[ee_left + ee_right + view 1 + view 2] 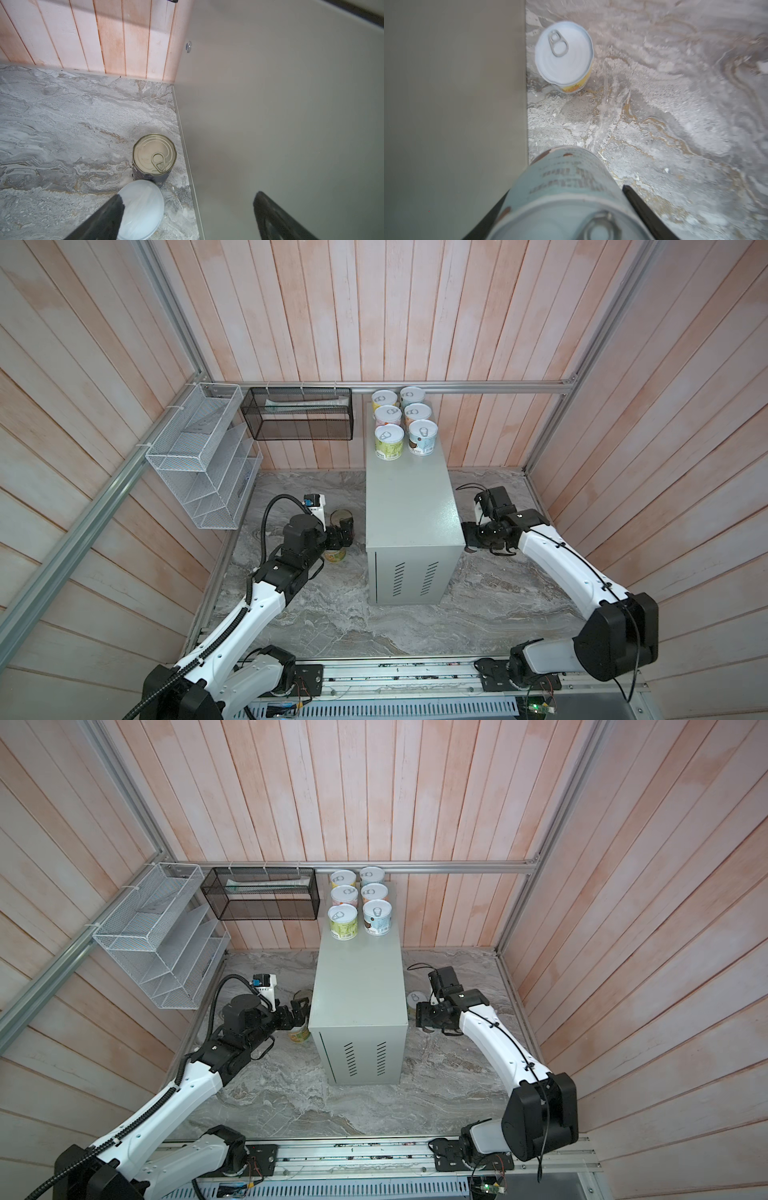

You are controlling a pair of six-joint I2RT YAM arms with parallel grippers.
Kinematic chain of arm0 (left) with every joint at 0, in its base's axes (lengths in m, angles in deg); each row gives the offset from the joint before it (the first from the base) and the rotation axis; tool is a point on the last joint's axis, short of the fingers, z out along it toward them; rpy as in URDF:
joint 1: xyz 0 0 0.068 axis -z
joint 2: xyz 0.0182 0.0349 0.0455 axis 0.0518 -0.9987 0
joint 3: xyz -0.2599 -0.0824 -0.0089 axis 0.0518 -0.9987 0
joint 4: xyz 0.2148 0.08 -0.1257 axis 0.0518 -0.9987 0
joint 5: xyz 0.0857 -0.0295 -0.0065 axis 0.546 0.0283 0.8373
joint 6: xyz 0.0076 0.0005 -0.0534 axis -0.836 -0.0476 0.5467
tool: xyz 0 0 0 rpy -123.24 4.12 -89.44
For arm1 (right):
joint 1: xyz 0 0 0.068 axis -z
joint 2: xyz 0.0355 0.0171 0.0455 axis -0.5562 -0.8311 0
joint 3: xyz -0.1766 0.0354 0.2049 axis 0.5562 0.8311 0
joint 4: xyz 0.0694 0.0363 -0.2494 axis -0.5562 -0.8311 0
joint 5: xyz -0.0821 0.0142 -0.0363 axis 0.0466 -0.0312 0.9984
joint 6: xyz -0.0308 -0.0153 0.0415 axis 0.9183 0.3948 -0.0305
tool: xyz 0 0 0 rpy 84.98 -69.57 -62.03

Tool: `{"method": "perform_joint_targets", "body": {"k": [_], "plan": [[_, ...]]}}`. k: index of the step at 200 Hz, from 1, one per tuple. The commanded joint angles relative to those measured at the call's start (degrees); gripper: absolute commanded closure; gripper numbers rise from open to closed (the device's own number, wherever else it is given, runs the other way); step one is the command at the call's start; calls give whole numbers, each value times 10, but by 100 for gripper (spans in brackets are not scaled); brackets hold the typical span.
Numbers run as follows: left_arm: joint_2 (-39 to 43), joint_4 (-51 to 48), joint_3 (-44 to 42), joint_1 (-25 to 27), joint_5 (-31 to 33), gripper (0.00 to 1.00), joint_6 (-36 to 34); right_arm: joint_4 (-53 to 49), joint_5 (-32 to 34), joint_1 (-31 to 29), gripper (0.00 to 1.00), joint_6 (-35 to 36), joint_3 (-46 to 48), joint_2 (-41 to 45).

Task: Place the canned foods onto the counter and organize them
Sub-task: 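Lift the pale blue can up over the cabinet top with the right gripper, then carry the pale blue can toward the front of the cabinet cans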

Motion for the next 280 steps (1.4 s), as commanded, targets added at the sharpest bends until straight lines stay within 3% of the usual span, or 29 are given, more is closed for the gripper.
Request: {"method": "perform_joint_targets", "body": {"k": [1,50,134,206,280], "plan": [[4,-1,0,-6,-6,1,-3,-79,22,0,100,26,-74,37],[-12,9,4,-16,-21,1,0,-145,52,-5,100,56,-244,30],[-22,15,6,-19,-23,1,13,-245,157,-130,100,75,-590,-121],[4,28,-18,-20,-28,0,17,-255,177,-229,100,67,-708,-217],[4,29,-23,-19,-38,0,21,-260,182,-250,100,61,-723,-247]]}}
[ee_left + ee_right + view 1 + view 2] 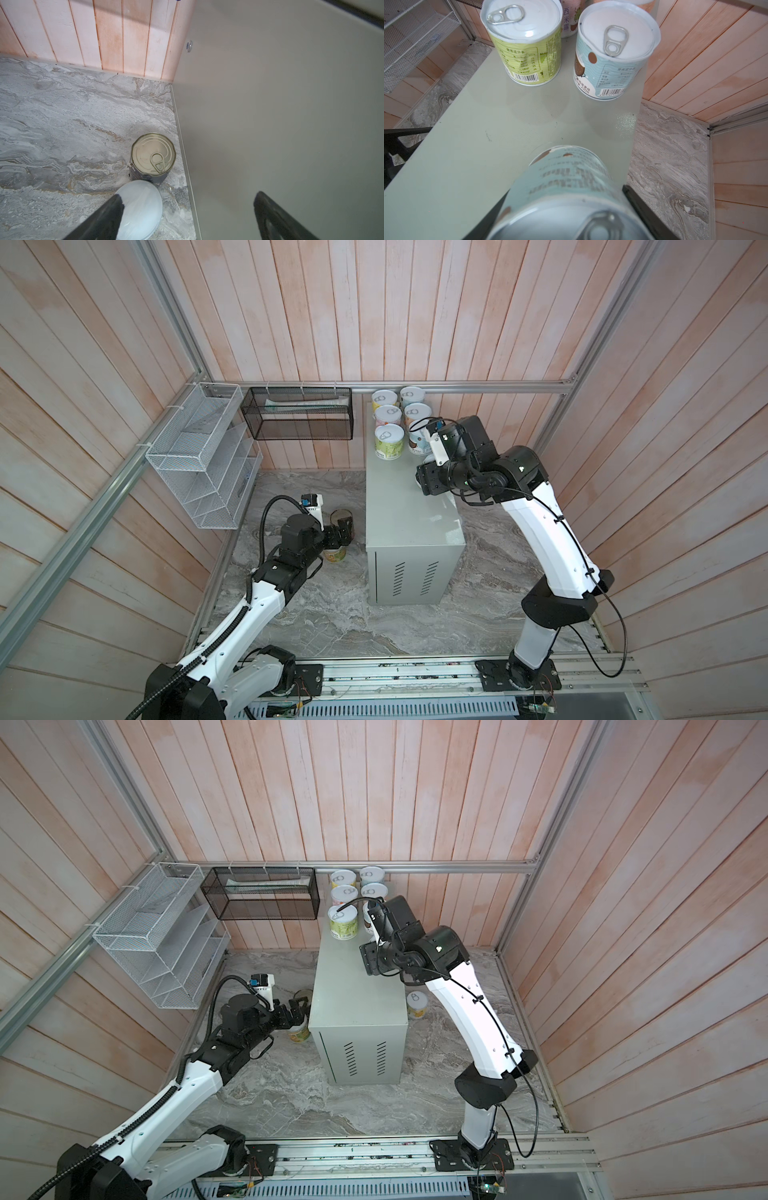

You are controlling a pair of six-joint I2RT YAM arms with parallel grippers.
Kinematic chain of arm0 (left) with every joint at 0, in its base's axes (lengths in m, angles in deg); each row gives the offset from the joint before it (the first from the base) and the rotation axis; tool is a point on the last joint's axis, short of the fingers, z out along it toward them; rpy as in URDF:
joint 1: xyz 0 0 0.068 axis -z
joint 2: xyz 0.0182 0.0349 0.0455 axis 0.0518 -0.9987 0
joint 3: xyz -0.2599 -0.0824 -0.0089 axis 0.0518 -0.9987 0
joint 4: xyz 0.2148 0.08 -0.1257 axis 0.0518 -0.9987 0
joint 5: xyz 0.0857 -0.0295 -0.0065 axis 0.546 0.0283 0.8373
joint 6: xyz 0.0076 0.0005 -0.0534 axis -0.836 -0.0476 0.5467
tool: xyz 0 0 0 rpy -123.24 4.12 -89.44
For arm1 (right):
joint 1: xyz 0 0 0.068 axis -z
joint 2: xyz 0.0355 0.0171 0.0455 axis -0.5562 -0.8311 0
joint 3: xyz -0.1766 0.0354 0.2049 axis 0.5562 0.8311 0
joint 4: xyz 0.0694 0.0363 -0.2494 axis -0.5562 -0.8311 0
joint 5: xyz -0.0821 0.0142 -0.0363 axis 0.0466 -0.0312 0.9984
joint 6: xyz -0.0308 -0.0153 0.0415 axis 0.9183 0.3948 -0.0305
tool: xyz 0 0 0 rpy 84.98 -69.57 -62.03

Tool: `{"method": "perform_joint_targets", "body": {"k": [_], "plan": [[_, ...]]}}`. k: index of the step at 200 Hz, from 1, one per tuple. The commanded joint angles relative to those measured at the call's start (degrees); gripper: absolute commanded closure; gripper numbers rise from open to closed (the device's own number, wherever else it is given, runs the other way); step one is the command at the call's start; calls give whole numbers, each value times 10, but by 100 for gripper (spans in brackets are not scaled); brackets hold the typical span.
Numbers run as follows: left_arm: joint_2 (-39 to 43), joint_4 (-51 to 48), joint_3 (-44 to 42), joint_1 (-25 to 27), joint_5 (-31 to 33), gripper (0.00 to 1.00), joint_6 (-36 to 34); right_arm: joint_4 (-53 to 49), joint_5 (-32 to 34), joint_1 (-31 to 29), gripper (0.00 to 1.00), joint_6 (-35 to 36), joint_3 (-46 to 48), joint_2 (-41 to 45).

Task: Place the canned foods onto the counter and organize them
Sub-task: 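Carry the pale blue can toward the front of the cabinet cans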

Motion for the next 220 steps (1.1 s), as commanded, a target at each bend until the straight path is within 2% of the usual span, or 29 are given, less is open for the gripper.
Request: {"method": "perform_joint_targets", "body": {"k": [1,92,105,110,119,133,138,146,188,207,220], "plan": [[7,11,-12,-2,-9,0,5,10,23,-1,100,-6,-16,3],[7,7,-9,-2,2,0,-6,6,46,-2,100,-15,-18,-22],[4,7,-9,-3,1,0,-5,7,51,-2,89,-14,-17,-22],[3,8,-8,-2,1,0,-4,7,51,-1,79,-14,-17,-23],[2,7,-7,-3,0,0,-4,8,50,-1,68,-13,-17,-23],[3,7,-6,-2,2,0,-4,10,46,0,56,-13,-17,-24],[5,7,-6,-3,3,0,-3,10,46,-1,47,-14,-17,-25],[7,9,-7,-2,4,0,-4,10,45,-1,40,-15,-17,-26],[3,5,-9,-3,4,0,-3,12,47,-1,21,-10,-17,-30],[3,6,-10,-3,1,0,-3,13,42,-1,4,-10,-19,-31],[3,6,-9,-2,2,0,-4,13,44,-1,2,-11,-21,-33]]}}
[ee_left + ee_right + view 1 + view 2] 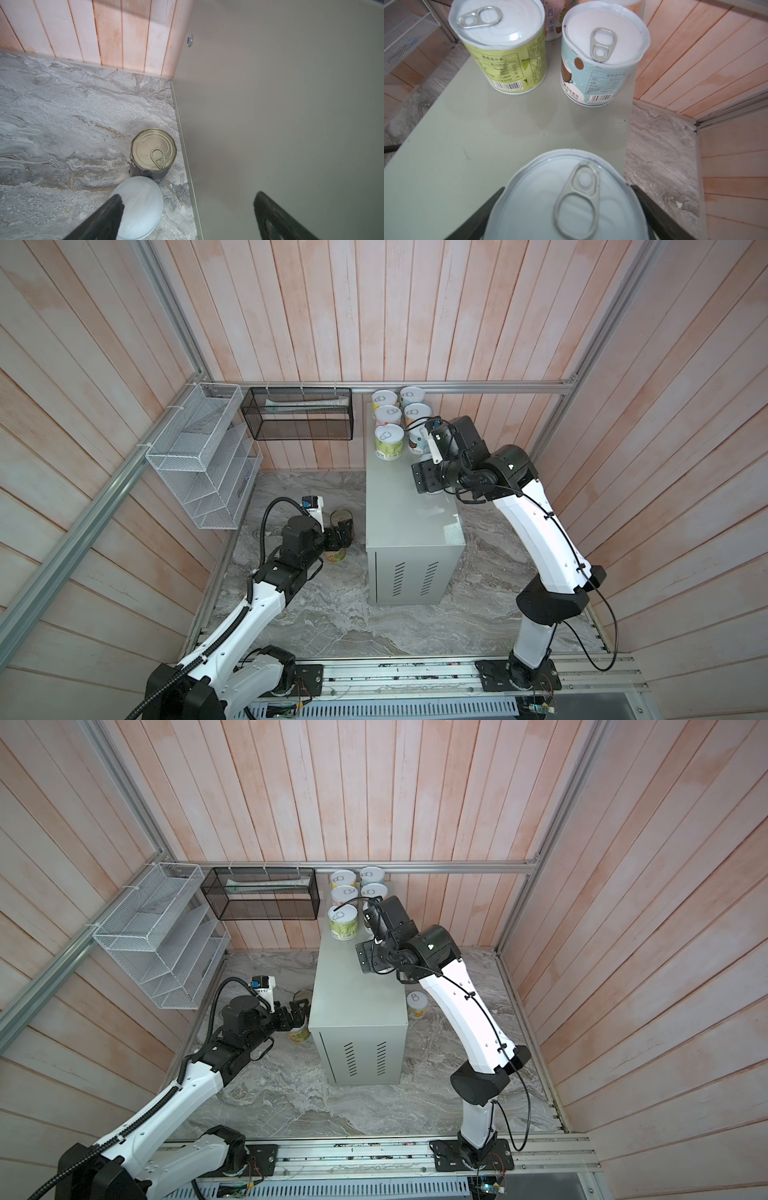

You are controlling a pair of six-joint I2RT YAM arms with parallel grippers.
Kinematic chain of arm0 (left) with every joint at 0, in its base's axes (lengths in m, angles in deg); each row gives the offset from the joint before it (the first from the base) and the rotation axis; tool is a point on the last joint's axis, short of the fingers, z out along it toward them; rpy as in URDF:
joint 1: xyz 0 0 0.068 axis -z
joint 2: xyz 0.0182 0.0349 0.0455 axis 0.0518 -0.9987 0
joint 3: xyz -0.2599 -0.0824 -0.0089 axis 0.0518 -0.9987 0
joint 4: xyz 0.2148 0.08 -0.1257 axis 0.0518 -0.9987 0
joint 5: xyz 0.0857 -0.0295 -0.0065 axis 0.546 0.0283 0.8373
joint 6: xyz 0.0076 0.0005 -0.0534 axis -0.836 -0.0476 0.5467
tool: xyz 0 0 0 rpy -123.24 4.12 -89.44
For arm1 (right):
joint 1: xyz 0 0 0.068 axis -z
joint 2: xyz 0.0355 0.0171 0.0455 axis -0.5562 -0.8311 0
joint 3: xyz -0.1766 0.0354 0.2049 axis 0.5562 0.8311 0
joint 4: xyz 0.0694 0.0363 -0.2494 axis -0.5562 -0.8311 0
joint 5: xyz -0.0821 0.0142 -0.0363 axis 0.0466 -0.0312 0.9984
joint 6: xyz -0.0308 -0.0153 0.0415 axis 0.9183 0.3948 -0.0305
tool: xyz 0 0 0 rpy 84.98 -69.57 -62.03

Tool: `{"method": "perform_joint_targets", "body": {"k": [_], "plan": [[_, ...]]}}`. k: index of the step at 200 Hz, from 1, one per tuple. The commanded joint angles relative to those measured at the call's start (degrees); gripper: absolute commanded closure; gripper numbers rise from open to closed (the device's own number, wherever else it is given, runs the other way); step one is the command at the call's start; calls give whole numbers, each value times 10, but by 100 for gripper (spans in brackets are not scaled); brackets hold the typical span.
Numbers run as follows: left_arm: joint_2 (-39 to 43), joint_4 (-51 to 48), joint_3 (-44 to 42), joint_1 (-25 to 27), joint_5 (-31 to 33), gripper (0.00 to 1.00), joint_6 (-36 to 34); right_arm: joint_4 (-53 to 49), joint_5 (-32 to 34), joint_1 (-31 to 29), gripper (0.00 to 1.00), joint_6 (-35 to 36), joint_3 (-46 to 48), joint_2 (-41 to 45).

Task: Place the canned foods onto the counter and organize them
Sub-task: 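Carry the pale blue can toward the front of the cabinet cans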

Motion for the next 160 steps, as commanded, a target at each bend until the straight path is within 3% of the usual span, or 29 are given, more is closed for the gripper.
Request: {"method": "perform_joint_targets", "body": {"k": [1,67,113,160], "plan": [[3,5,-2,-2,3,0,-4,2,7,-1,2,-2,-15,-13],[-2,1,10,-3,1,0,-8,18,0,-1,4,-6,-39,5],[2,1,9,-3,-1,0,-3,43,-21,-5,8,-17,-2,64],[-4,6,13,-3,-6,0,1,99,-28,-9,45,-36,138,158]]}}
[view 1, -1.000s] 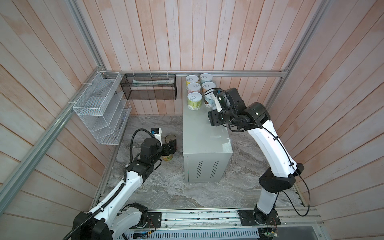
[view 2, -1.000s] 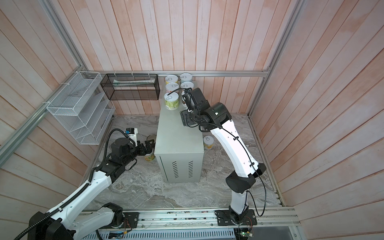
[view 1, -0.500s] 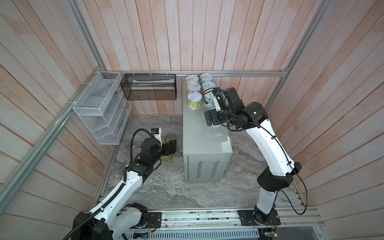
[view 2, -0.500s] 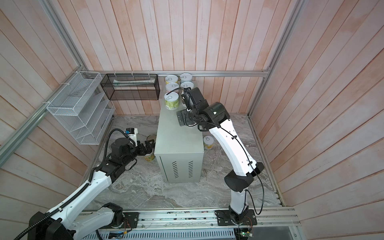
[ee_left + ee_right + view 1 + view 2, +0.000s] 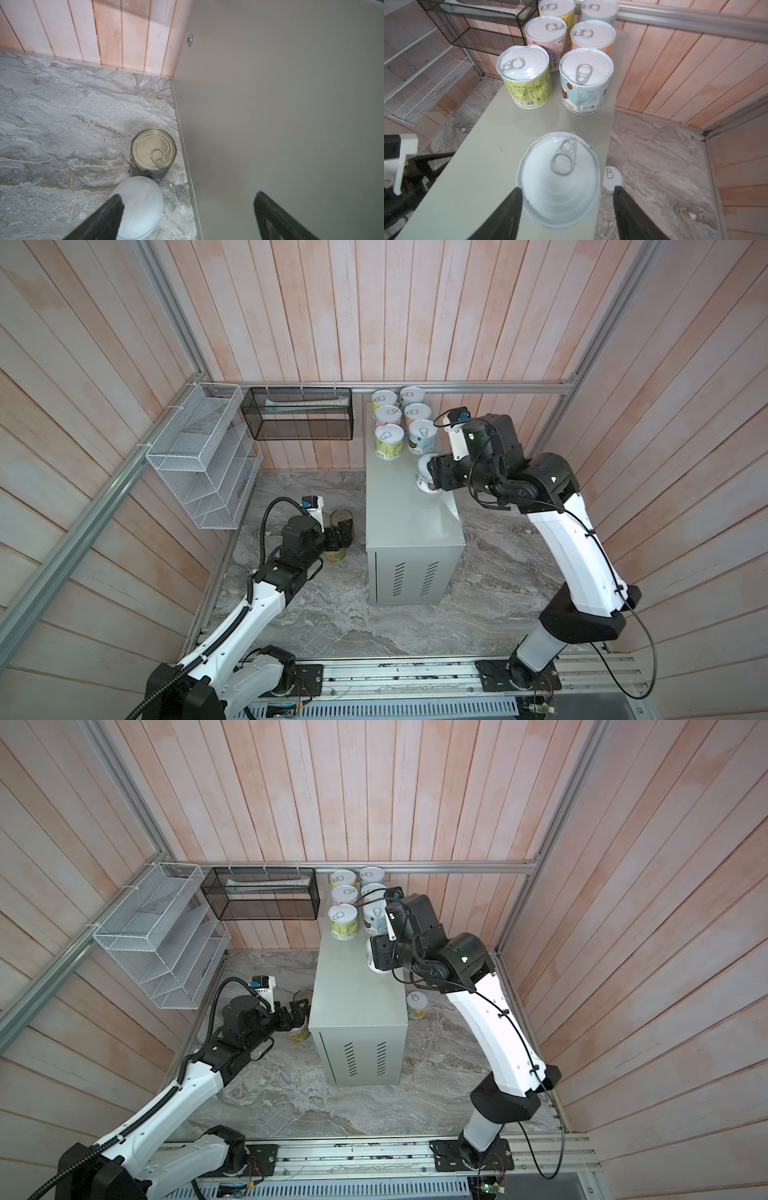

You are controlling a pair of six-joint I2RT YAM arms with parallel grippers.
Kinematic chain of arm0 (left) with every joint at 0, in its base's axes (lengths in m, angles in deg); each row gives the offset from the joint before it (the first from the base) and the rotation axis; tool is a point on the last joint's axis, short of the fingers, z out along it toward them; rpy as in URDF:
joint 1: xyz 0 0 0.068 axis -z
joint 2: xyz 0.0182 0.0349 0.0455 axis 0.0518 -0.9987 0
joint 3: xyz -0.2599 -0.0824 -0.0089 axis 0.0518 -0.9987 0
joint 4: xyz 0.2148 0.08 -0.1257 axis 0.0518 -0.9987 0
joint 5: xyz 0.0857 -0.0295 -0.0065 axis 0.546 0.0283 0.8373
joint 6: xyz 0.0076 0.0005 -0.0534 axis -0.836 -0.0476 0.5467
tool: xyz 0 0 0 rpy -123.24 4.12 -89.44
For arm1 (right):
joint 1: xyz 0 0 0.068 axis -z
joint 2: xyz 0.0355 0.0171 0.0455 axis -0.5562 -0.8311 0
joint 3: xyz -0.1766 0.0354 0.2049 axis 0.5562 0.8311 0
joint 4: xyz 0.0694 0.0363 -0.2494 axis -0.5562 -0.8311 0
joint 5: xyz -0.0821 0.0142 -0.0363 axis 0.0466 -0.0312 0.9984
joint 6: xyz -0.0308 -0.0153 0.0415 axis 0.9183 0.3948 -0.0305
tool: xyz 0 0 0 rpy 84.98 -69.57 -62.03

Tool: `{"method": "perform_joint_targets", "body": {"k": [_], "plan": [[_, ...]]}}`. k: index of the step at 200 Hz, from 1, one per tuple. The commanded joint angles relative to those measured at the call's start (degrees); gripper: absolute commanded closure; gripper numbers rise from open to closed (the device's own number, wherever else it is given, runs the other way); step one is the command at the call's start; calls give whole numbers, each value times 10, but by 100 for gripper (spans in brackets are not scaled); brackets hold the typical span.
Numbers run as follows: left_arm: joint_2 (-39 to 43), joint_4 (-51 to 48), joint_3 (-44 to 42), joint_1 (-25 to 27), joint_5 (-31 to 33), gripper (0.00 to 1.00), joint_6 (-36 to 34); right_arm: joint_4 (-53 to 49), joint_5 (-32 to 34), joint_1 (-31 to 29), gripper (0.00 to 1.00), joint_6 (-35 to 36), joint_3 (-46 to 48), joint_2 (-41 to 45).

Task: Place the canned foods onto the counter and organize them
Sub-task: 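Carry the pale blue can toward the front of the cabinet cans, then lower the pale blue can before the teal can and open the right gripper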

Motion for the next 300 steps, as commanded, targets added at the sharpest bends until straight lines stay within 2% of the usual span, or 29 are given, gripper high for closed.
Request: {"method": "perform_joint_targets", "body": {"k": [1,35,102,171,300], "plan": [[-3,6,13,-3,-6,0,1,42,-10,-5,45,-16,60,38],[-8,6,19,-3,-10,0,0,107,-35,-5,46,-30,172,95],[-2,4,11,-3,-16,0,7,180,-71,11,46,-36,271,121],[4,2,5,-3,-12,0,9,219,-105,41,45,-25,292,111],[-3,8,8,-3,-11,0,7,235,-123,80,45,-8,253,62]]}}
